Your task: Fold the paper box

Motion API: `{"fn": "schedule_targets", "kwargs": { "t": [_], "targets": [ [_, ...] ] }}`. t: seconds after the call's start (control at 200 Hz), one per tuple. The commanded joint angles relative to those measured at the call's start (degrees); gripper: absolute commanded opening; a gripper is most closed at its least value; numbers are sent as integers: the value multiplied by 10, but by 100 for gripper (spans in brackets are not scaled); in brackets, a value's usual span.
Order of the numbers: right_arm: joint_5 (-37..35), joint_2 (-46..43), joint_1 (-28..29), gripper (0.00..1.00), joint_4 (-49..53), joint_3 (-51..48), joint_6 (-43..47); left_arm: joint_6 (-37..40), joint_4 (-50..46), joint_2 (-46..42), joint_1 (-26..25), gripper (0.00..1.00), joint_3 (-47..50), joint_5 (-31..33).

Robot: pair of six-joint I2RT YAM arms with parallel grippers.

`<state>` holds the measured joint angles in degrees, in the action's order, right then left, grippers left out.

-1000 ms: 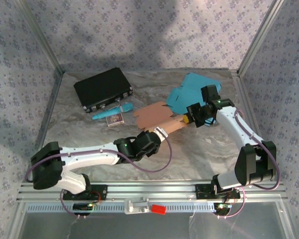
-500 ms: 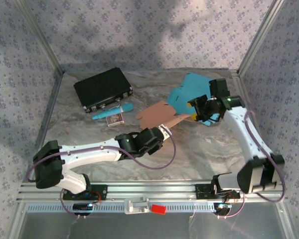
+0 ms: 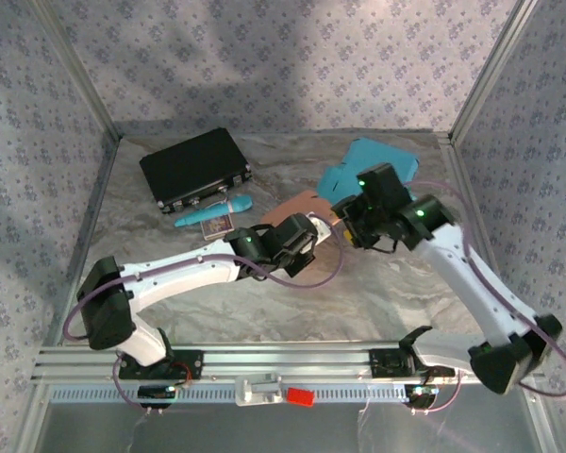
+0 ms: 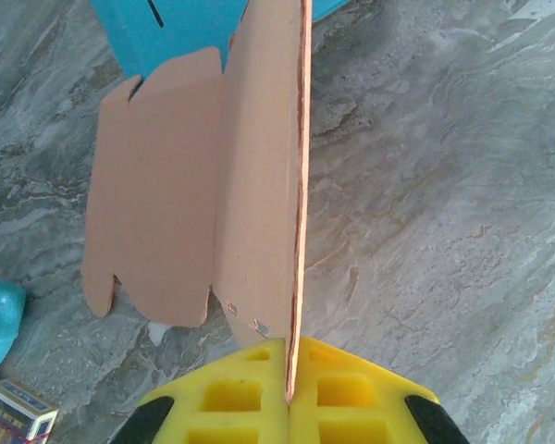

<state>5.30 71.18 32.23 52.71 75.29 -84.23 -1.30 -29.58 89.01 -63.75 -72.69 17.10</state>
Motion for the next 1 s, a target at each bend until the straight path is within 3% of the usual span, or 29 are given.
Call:
{"fn": "schedule_targets", "kwargs": {
  "t": [0.0,0.55,0.994],
  "targets": [
    [-13,32,8,50,-5,13,-48,-10,-30,7,4,0,-28,-16],
    [9,89,4,24,-2,5,-51,-15,-28,11,6,0,-40,-14],
    [14,110,-1,19,5,11,-30,-15,-29,13,6,0,-42,-14]
  ]
}}
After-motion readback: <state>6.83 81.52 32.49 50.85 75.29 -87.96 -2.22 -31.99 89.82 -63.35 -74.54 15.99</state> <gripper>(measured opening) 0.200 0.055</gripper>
